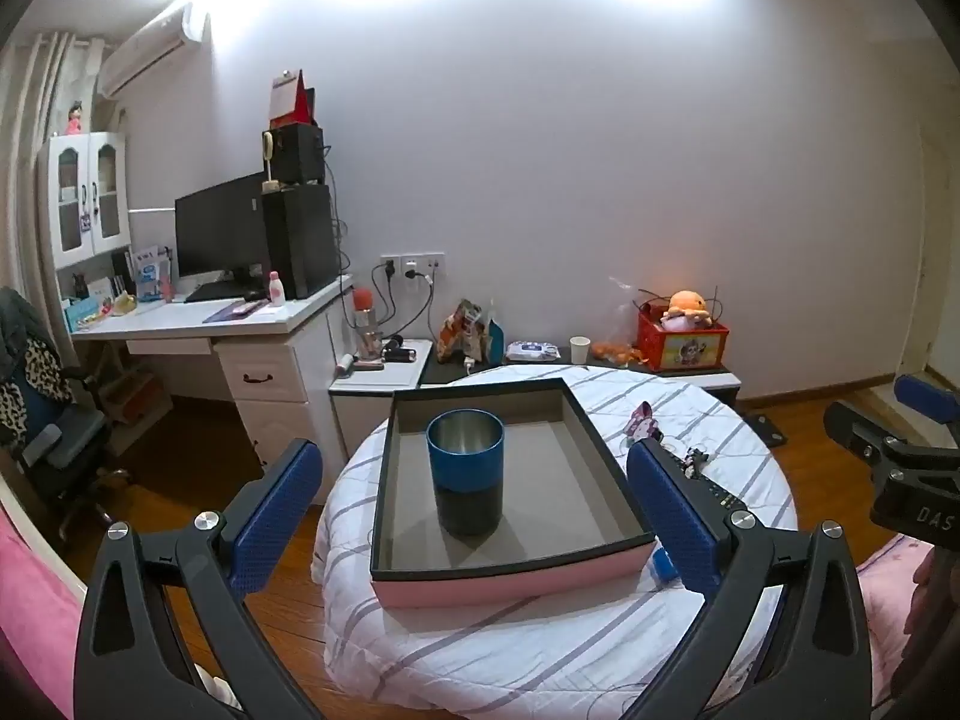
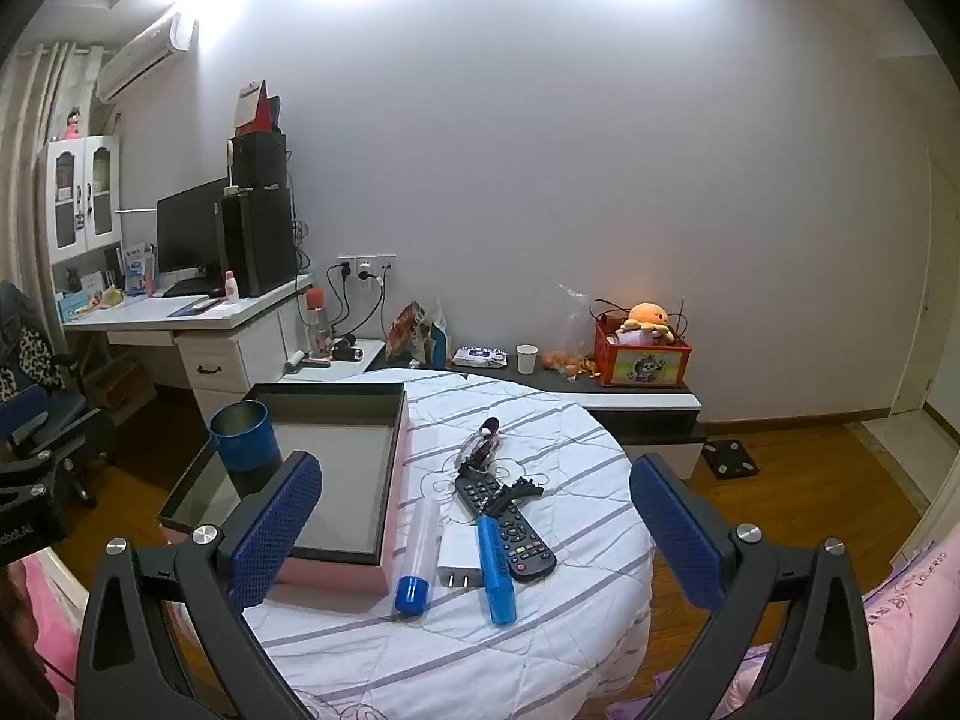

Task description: Organize rigid objects

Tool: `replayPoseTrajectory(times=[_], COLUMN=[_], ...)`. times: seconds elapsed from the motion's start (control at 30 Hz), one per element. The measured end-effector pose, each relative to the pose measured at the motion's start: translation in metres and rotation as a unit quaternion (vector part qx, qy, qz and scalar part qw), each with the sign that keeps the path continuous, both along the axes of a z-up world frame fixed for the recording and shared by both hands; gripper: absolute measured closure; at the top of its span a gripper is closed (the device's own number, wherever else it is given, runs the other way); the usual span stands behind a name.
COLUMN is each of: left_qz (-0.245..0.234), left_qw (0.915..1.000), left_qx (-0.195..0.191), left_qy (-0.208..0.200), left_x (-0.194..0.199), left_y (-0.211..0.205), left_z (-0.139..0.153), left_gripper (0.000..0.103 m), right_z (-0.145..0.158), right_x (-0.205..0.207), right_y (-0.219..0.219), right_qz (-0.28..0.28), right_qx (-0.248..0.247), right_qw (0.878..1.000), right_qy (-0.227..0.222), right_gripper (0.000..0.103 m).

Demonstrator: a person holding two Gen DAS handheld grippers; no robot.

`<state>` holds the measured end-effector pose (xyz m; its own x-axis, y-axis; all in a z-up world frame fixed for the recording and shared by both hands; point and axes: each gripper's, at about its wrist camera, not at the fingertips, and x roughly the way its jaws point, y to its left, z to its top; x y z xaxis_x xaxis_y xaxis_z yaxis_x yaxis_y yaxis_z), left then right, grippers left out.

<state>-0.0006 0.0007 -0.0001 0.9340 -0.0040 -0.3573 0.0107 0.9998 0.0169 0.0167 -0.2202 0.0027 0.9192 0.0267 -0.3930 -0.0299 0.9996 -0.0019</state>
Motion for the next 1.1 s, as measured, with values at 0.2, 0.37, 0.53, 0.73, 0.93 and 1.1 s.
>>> replayPoseTrajectory(times=[0.2,0.37,0.53,0.73,0.93,1.1], left_qz=[0.001,0.007,0.004,0.002,0.003,0.003], left_qw=[1.0000,0.9999,0.9999,0.9999,0.9999,0.9999], left_qx=[0.007,0.007,0.009,0.011,0.011,0.010], left_qy=[-0.002,-0.006,-0.004,-0.003,-0.003,-0.004], left_x=[-0.001,-0.009,-0.008,-0.007,-0.007,-0.007], left_y=[0.000,0.000,0.000,-0.002,-0.003,-0.003], left_z=[0.000,0.006,0.007,0.007,0.006,0.005], left_gripper=[0.000,0.000,0.000,0.000,0.000,0.000], right_z=[0.002,0.009,0.012,0.009,0.005,0.004], right_x=[-0.005,-0.007,-0.013,-0.012,-0.011,-0.011], right_y=[0.002,0.000,0.001,0.000,-0.001,-0.001], right_qz=[0.001,-0.003,-0.005,-0.006,-0.006,-0.006], right_qx=[0.003,0.001,-0.002,-0.002,-0.002,-0.003], right_qw=[1.000,1.000,1.000,1.000,1.000,1.000], right_qy=[-0.005,-0.010,-0.012,-0.009,-0.003,-0.001], right_gripper=[0.000,0.000,0.000,0.000,0.000,0.000])
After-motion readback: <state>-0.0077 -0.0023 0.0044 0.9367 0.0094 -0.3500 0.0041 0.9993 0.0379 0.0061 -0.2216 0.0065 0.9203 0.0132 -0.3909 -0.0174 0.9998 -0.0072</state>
